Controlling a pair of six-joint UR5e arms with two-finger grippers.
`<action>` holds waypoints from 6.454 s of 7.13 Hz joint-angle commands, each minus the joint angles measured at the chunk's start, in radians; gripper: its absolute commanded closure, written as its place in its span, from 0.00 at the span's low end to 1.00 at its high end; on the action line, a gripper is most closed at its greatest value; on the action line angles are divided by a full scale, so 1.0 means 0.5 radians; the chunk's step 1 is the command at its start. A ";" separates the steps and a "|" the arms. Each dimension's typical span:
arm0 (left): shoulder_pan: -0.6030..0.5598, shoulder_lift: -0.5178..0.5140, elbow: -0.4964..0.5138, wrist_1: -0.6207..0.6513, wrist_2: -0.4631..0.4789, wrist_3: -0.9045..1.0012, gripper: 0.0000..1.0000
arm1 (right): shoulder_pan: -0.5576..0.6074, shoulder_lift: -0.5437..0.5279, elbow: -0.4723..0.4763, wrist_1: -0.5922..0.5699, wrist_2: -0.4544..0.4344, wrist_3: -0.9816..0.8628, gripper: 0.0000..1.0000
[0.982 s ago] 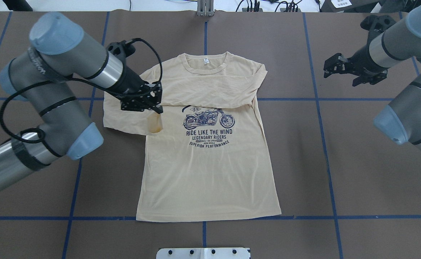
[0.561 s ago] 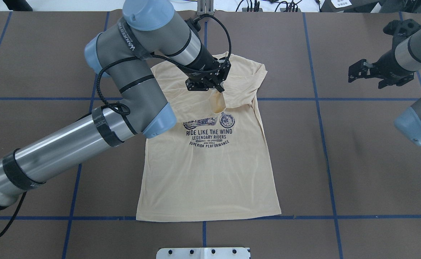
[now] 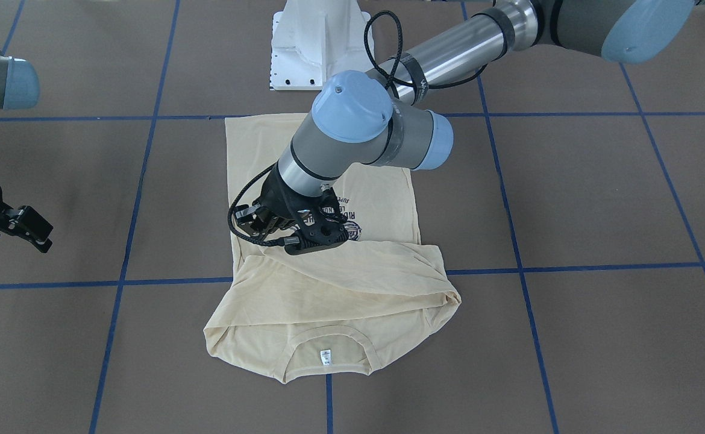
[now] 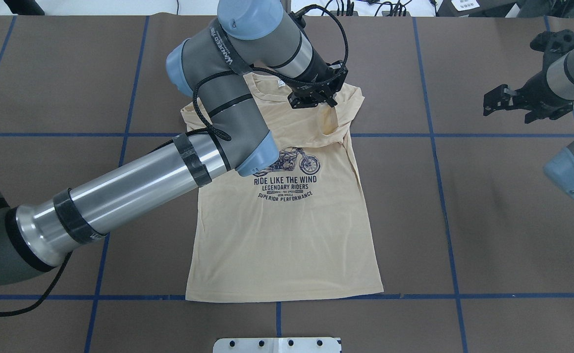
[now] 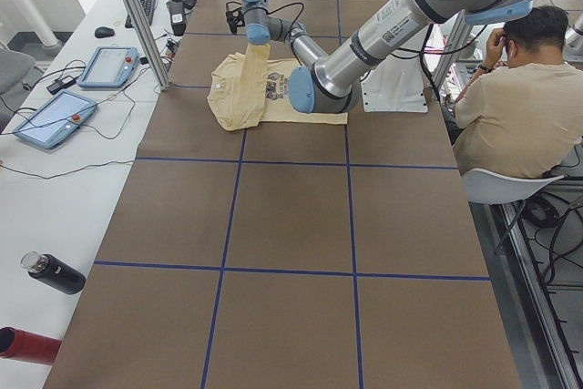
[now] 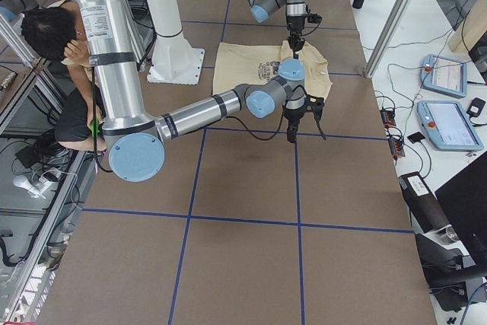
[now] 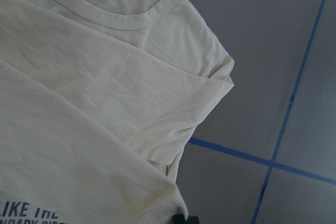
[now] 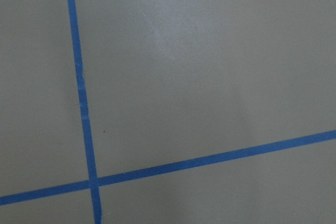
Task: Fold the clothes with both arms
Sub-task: 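Carry the sleeve with the left gripper across the shirt toward the collar, then release the sleeve with the left gripper while the right gripper moves to the hem, then move the left gripper to the hem corner nearest the robot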
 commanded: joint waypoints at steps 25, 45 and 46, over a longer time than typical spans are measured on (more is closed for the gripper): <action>-0.279 1.324 -1.260 -0.179 -0.183 0.526 0.50 | -1.914 -0.132 0.652 0.002 -1.242 2.401 0.11; 0.308 1.563 -1.614 0.383 0.472 0.167 0.42 | -1.899 -0.162 0.723 -0.022 -1.211 2.395 1.00; 0.447 1.634 -1.753 0.550 0.589 0.079 0.42 | -1.899 -0.162 0.723 -0.022 -1.211 2.389 1.00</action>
